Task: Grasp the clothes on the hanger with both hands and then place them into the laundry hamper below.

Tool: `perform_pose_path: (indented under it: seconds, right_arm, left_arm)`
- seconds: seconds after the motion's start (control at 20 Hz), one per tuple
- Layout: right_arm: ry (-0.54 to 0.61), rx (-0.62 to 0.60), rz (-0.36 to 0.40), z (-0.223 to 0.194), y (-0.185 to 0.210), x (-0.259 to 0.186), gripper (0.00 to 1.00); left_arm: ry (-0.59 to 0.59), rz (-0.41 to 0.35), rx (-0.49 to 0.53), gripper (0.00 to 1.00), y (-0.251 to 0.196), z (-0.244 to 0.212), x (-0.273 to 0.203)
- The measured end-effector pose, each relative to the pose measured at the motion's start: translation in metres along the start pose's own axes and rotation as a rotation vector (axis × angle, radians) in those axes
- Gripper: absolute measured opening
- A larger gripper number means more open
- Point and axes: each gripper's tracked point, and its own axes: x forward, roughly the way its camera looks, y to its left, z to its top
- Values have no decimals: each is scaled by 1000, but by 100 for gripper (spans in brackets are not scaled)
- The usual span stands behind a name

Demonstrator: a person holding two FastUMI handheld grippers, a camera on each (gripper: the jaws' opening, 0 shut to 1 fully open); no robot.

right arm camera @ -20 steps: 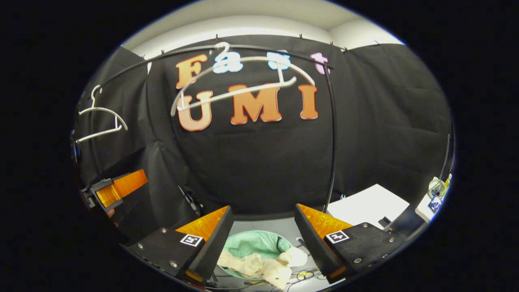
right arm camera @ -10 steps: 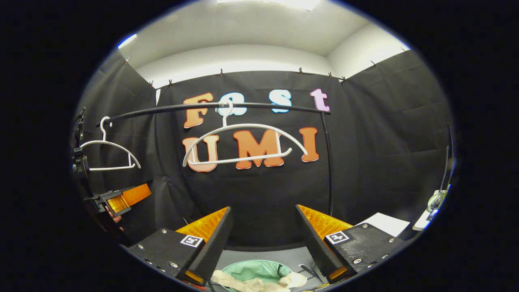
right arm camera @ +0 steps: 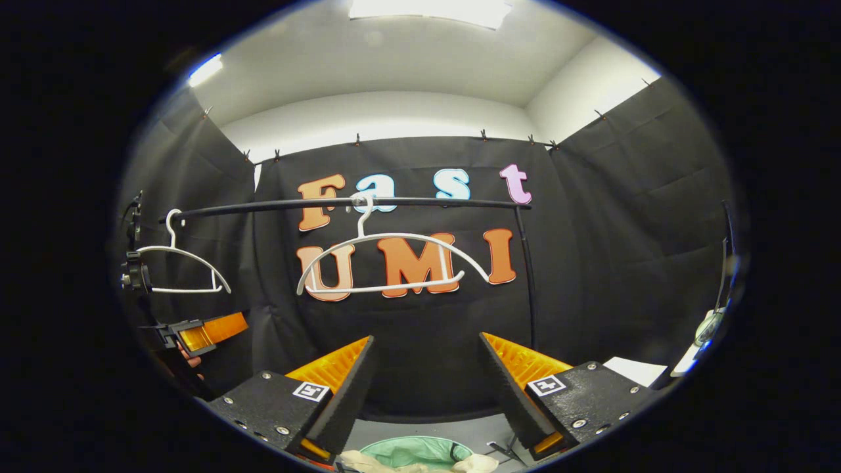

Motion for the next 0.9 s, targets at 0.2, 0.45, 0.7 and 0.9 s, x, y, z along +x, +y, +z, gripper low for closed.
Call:
perform_pose_path:
  seconds: [0.2, 0.45, 0.7, 0.9]
  right_arm:
    - [16, 6, -2, -7, 0, 1, 94]
    - [25, 8, -2, -14, 3, 6, 94]
    - [39, 14, -7, -19, 2, 8, 94]
    - [49, 24, -14, -22, -1, 8, 94]
  left_arm:
    - [11, -6, -3, 94, -3, -4, 2]
    - [18, -13, 12, 97, -8, -8, 5]
    - [17, -32, 36, 100, -16, -9, 6]
    - [26, -39, 32, 97, -20, -10, 5]
